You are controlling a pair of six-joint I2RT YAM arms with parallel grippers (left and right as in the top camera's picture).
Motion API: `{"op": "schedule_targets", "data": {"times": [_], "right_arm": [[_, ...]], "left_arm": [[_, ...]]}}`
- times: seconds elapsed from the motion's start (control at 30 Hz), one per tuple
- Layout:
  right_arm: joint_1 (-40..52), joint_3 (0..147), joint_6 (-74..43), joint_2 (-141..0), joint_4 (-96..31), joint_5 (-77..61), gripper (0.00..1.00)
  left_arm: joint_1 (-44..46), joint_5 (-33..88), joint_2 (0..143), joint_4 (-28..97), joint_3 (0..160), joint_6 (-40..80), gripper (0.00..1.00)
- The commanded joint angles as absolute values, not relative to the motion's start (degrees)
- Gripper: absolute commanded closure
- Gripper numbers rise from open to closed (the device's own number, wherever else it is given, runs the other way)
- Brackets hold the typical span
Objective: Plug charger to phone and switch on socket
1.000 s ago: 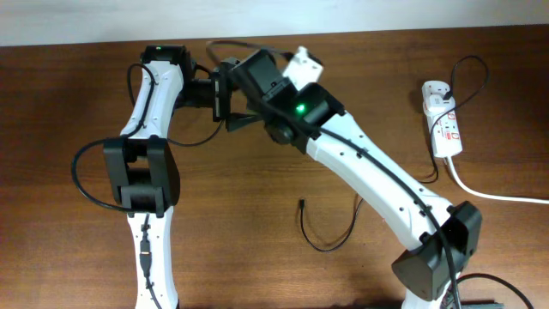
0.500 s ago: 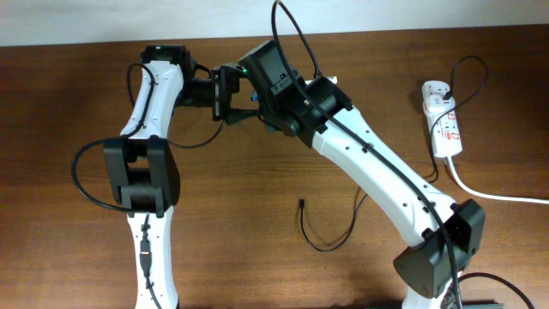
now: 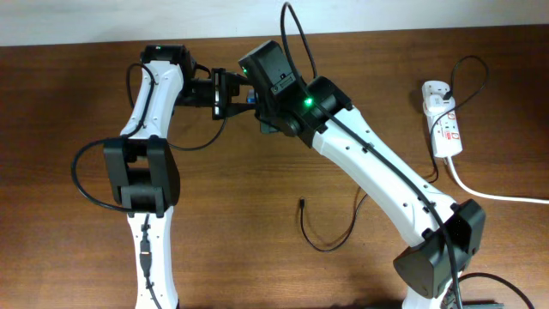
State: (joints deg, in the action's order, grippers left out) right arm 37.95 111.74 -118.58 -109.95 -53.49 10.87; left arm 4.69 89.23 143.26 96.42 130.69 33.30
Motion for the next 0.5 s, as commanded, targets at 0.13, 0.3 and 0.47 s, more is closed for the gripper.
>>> {"op": "schedule_targets", "data": {"times": [0.13, 0.3, 0.47], "right_arm": [[38.24, 112.73, -119.0, -109.12, -53.1, 9.41, 0.96], [38.24, 112.73, -118.78, -109.12, -53.32, 9.41, 0.96], [38.15, 112.73, -104.9, -109.1, -51.03, 9.87, 0.5]], "left_arm": [[4.49, 90.17, 143.65, 96.33, 131.57, 33.87, 0.74], [4.49, 90.17, 143.65, 96.33, 131.57, 33.87, 0.95], [4.49, 90.08, 143.65, 96.29, 131.57, 33.82, 1.0]]}}
